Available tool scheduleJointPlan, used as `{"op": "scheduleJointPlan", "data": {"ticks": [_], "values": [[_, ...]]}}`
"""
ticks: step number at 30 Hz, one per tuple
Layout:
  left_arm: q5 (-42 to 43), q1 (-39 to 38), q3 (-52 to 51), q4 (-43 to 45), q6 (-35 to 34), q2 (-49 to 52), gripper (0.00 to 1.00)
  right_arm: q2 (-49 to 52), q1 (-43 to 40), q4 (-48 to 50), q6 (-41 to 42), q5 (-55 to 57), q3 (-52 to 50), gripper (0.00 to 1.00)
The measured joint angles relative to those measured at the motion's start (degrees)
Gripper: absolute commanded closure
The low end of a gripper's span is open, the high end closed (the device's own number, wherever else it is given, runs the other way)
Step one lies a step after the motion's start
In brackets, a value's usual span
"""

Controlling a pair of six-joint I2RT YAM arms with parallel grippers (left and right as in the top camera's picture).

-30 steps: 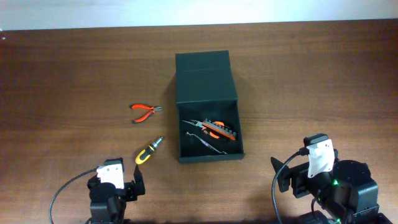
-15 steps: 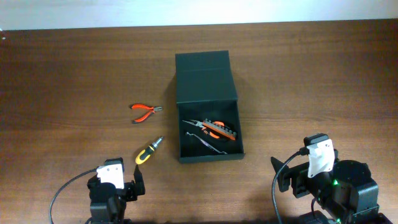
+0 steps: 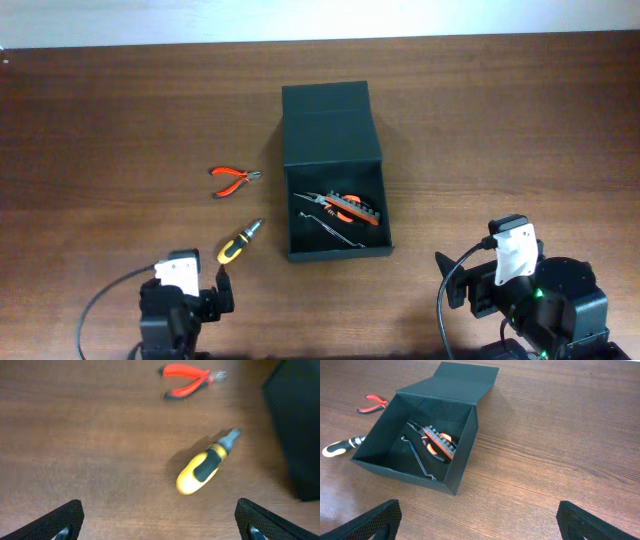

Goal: Pack container
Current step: 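Reach the left gripper to the red-handled cutters and grasp them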

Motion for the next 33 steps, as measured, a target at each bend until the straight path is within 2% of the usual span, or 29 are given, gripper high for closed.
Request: {"op": "scheduleJointPlan", "data": {"ticks": [10, 15, 20, 33], "values": [[9.84, 0.00, 25.97, 0.48, -0.15, 24.76, 0.01, 0.00, 0.00, 0.07, 0.00, 0.00, -0.09, 0.01], [11.78, 0.00, 35.39, 2.54, -4.35, 38.01, 0.01, 0.00, 0.00, 0.07, 0.00, 0.00, -0.09, 0.01], [8.33, 0.00, 39.56, 5.49, -16.33, 50.62, 0.01, 0.00, 0.00, 0.07, 0.00, 0.00, -0.09, 0.01], [3.41, 0.02, 39.80, 11.98, -50.27, 74.71, 0.01, 0.00, 0.00, 0.04, 0.07, 0.00, -0.09, 0.01]]}}
